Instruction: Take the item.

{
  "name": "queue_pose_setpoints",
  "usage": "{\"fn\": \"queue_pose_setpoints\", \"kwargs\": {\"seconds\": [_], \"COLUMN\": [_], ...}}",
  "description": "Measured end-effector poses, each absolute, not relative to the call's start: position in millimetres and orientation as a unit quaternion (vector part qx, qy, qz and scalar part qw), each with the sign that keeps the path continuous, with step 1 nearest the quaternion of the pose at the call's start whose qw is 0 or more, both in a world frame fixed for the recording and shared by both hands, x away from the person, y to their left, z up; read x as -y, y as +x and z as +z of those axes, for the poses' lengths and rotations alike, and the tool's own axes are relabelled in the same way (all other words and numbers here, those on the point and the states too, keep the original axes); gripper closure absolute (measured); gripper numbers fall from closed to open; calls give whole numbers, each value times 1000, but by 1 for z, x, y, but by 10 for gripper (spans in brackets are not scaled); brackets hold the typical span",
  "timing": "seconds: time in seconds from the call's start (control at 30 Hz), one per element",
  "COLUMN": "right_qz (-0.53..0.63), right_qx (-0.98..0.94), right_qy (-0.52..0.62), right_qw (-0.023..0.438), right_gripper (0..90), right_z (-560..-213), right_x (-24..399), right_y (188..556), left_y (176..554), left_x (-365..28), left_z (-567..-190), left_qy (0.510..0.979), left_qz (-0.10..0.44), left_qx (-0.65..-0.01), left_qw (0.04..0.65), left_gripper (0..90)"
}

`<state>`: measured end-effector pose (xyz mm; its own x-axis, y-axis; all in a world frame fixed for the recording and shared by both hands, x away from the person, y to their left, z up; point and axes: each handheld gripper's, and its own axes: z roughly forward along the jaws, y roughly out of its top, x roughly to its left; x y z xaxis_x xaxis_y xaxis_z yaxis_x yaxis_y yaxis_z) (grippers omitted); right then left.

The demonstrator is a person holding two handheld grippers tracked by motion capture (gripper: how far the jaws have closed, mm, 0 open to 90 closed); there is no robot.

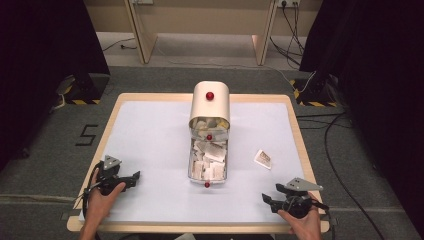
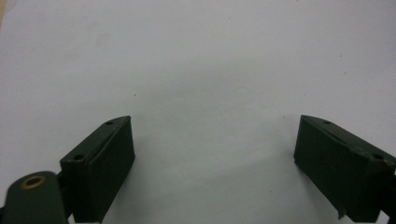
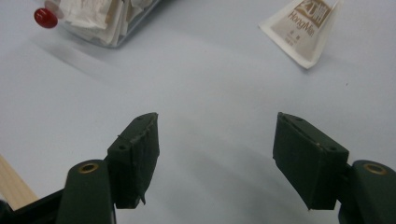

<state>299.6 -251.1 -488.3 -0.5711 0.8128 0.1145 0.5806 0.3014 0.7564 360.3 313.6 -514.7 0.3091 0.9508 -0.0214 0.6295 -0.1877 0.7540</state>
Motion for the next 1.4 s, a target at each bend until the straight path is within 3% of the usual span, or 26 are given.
{"fn": "queue_pose_setpoints", "kwargs": {"seconds": [0.37,0.67,1.4], "right_qz": [371,361,352], "right_qx": [-814,-827,-833], "right_qy": [424,400,392], "right_qw": [140,159,168], "right_gripper": [321,243,240], "right_z": [-495,-501,-502], "right_x": [248,243,240], "right_y": [289,282,281], "left_y": [360,360,360], "left_x": [-314,-314,-314], "left_z": [-515,-515,-515], "left_qy": [734,734,734], "left_qz": [236,236,236], "left_qx": [-538,-538,-538], "left_qw": [341,341,341], "left_gripper": [114,114,114]}}
